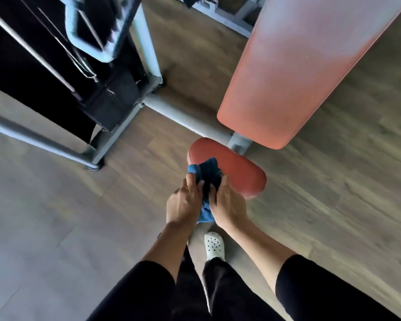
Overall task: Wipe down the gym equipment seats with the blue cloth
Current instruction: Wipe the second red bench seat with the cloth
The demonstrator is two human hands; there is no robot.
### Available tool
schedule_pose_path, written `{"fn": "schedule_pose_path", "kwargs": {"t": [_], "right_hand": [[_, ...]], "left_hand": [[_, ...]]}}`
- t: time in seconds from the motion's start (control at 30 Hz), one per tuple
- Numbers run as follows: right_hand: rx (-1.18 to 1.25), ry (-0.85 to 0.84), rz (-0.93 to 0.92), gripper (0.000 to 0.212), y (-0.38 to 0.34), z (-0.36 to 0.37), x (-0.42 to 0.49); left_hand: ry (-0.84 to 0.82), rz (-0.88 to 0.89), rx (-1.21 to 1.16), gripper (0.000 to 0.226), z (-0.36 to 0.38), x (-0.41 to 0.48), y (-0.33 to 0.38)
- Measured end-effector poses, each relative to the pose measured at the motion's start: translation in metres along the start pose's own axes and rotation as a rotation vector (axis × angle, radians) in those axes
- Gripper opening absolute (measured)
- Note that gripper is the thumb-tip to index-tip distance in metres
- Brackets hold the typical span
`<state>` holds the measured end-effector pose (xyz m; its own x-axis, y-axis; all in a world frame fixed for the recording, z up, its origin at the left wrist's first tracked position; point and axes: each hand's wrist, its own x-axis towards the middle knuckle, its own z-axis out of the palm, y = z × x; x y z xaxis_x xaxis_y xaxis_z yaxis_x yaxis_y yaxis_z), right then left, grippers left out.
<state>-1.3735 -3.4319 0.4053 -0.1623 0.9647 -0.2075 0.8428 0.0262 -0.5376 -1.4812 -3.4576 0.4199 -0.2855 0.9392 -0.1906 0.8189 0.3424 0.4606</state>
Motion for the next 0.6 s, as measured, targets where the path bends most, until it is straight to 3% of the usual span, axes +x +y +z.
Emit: {"fn": "schedule_pose_path", "kwargs": {"t": [0.17,0.33,0.47,0.6], "right_hand": [[0.057,0.072,0.155,0.041,0.019,0.038,0.050],[0.121,0.076,0.315,0.035,0.046,0.079,0.098],[0.113,0.080,0.450,0.029,0.075,0.110,0.133],[0.074,0.120,0.508,0.030,0.099,0.137,0.151]], "left_hand": [[-0.064,0.222,0.097,0.025,0.032,0.072,-0.013],[-0.156,0.299,0.092,0.023,0.082,0.131,-0.029],[-0.346,0.289,0.161,0.034,0.126,0.177,-0.037],[-0.387,0.353,0.179,0.038,0.169,0.204,-0.046]]}}
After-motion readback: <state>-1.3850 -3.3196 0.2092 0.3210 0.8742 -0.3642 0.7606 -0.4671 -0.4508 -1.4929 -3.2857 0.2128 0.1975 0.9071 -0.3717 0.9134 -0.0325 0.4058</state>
